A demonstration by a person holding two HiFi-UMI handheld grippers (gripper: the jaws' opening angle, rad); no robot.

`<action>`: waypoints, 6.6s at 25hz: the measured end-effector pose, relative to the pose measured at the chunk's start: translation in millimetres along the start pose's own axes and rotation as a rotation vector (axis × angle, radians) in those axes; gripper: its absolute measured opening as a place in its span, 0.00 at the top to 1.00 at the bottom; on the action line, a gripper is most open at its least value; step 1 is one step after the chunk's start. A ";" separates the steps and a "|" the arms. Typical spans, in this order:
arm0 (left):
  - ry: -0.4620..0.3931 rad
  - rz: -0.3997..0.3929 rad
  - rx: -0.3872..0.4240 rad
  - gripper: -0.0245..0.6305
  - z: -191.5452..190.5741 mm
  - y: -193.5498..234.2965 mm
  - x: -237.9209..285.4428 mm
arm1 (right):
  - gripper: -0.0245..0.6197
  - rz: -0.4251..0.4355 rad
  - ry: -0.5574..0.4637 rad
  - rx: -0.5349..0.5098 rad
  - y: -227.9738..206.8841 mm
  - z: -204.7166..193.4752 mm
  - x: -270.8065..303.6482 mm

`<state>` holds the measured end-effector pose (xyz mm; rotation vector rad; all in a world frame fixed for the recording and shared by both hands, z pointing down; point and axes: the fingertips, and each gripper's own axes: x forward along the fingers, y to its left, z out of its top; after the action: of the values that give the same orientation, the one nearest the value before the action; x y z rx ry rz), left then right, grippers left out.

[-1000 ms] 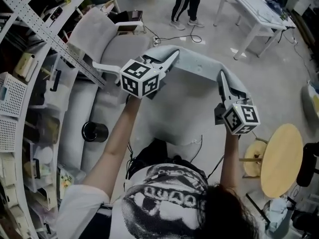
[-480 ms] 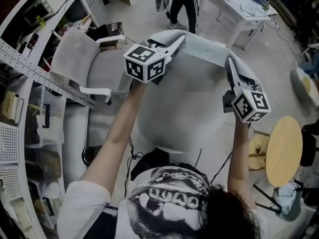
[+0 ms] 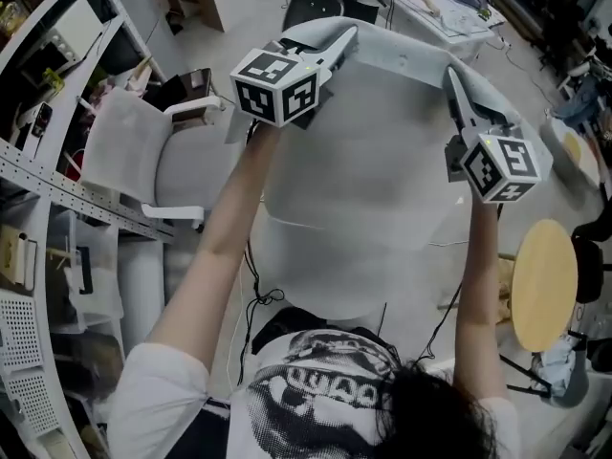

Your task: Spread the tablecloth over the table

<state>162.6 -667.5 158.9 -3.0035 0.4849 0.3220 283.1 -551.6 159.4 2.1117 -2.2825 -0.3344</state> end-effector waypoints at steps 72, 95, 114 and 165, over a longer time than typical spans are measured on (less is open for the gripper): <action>0.455 0.301 -0.608 0.84 -270.0 -326.7 -370.0 | 0.91 0.092 0.404 0.952 243.4 -275.8 -413.6; 0.836 0.324 -0.626 0.87 -408.1 -356.3 -500.4 | 0.95 -0.076 0.687 1.129 366.8 -405.9 -480.8; 0.809 0.315 -0.831 0.88 -478.4 -347.5 -547.8 | 0.81 -0.371 0.696 1.268 409.5 -482.6 -504.2; 0.588 0.094 -0.374 0.82 -209.8 -404.4 -614.1 | 0.94 0.129 0.472 0.684 478.6 -186.9 -501.3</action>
<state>-237.4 -123.2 517.2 -3.4188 0.6696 -0.5502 -114.7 -53.0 488.4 1.9306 -2.3995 0.9693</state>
